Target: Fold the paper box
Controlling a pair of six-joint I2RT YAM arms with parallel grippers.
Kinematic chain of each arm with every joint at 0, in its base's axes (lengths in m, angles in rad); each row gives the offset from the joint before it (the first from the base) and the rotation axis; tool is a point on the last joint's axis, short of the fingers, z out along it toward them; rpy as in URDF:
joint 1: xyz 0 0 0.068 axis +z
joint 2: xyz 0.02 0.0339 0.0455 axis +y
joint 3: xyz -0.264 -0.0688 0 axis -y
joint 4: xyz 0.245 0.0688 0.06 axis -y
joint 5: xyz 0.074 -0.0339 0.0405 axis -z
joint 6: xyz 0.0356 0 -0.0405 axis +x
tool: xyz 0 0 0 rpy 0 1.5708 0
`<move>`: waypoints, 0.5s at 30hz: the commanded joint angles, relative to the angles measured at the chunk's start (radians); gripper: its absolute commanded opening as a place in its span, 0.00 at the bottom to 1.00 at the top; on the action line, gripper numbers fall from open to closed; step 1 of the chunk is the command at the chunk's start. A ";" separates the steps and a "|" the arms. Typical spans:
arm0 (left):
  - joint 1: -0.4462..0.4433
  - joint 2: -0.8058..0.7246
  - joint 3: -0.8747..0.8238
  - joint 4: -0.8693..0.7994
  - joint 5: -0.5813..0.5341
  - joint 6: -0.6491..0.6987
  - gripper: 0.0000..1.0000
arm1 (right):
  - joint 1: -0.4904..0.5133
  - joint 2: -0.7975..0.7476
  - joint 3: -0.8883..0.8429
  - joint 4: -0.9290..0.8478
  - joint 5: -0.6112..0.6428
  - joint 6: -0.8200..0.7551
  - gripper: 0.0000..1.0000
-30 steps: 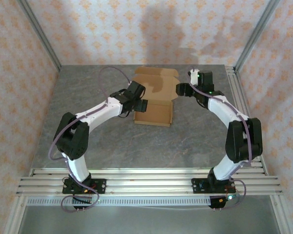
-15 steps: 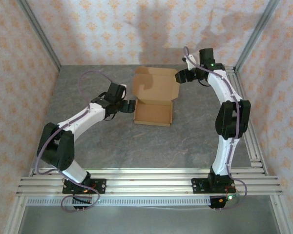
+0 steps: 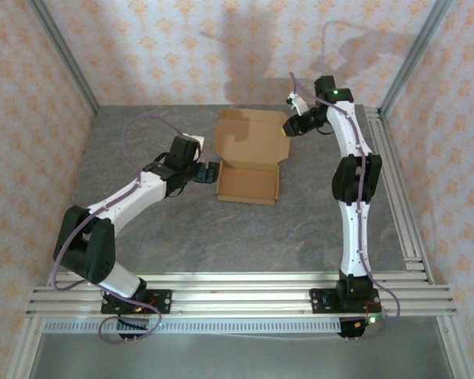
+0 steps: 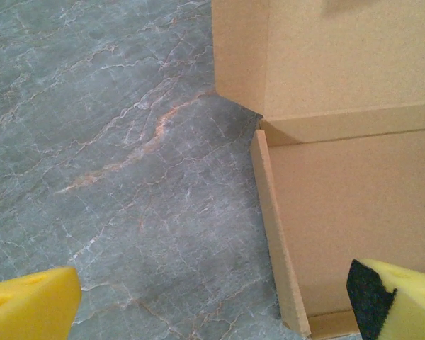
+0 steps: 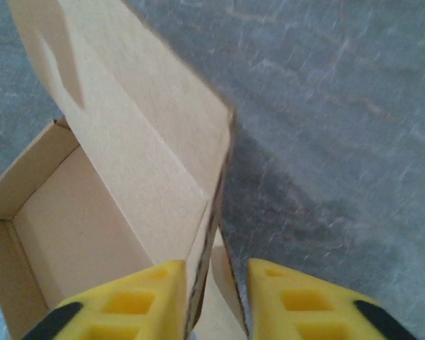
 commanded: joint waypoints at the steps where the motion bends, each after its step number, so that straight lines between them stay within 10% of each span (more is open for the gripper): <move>1: 0.001 -0.035 -0.019 0.011 -0.018 0.020 0.97 | -0.001 -0.001 0.042 -0.098 -0.026 -0.068 0.13; 3: 0.001 -0.035 -0.024 0.009 -0.021 0.020 0.97 | -0.001 -0.006 0.041 -0.108 -0.023 -0.082 0.00; 15: 0.089 -0.045 -0.055 0.128 0.105 -0.092 1.00 | 0.041 -0.113 -0.059 -0.095 0.036 -0.212 0.00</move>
